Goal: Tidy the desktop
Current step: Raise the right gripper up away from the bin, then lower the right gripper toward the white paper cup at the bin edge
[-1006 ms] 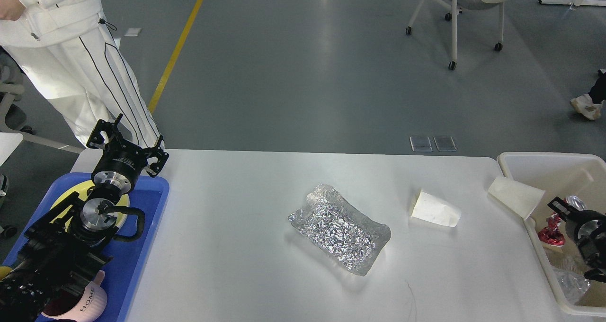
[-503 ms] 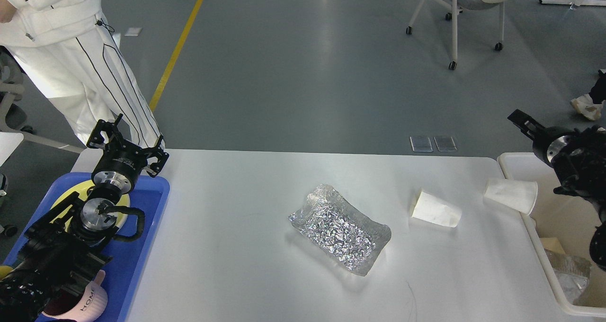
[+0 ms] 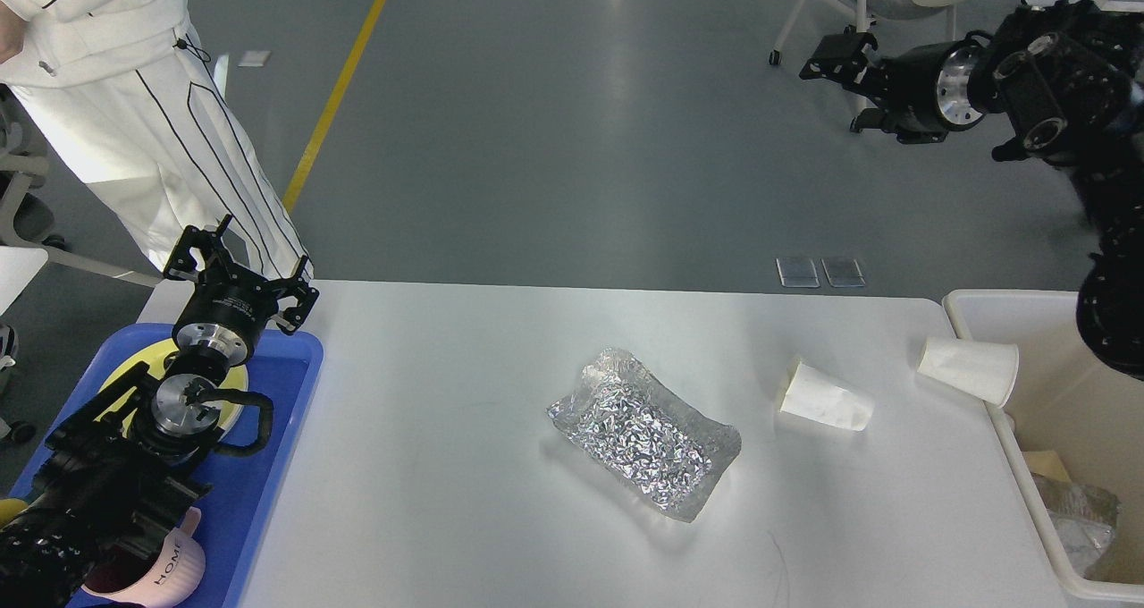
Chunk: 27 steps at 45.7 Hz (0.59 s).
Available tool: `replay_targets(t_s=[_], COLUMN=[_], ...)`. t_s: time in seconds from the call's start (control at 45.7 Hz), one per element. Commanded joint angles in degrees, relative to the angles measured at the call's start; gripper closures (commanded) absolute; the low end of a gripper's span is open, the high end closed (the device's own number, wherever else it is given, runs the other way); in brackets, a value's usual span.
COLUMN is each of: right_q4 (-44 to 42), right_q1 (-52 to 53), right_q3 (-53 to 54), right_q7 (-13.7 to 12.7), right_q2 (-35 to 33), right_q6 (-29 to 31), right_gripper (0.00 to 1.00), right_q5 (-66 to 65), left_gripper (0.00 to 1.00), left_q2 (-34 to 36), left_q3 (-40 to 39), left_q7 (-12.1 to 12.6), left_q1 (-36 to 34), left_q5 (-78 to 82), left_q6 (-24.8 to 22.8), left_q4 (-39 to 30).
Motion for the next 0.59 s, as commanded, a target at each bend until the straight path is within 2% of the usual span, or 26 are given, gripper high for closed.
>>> replay_targets(t_s=[0.0, 0.087, 0.197, 0.35, 0.437, 0.569], right_q4=[7.38, 19.15, 40.23, 66.7, 73.75, 75.78], right_q1=[5.79, 11.76, 21.08, 31.37, 32.87, 32.53], right_q3=[-0.03, -0.03, 0.14, 0.32, -0.65, -3.11], right_q7=[0.01, 0.01, -0.08, -0.26, -0.61, -0.87], right_q2=[1.33, 0.02, -4.81, -8.42, -8.6, -10.97], right_q6=[4.09, 3.92, 1.64, -7.06, -11.72, -12.78], right_gripper=[0.0, 0.0, 0.0, 0.0, 0.0, 0.0], right_q5=[-0.99, -1.43, -4.06, -7.67, -7.5, -8.03], left_gripper=[0.02, 0.02, 0.02, 0.02, 0.02, 0.02], left_q2=[0.0, 0.0, 0.0, 0.0, 0.0, 0.0], left_q3=[0.06, -0.03, -0.03, -0.03, 0.06, -0.03], left_q7=[0.01, 0.09, 0.09, 0.01, 0.01, 0.01], left_q1=[0.01, 0.01, 0.01, 0.01, 0.01, 0.01], left_q5=[0.01, 0.01, 0.01, 0.01, 0.01, 0.01], left_q6=[0.0, 0.0, 0.0, 0.0, 0.0, 0.0], left_q4=[0.01, 0.01, 0.01, 0.01, 0.01, 0.01])
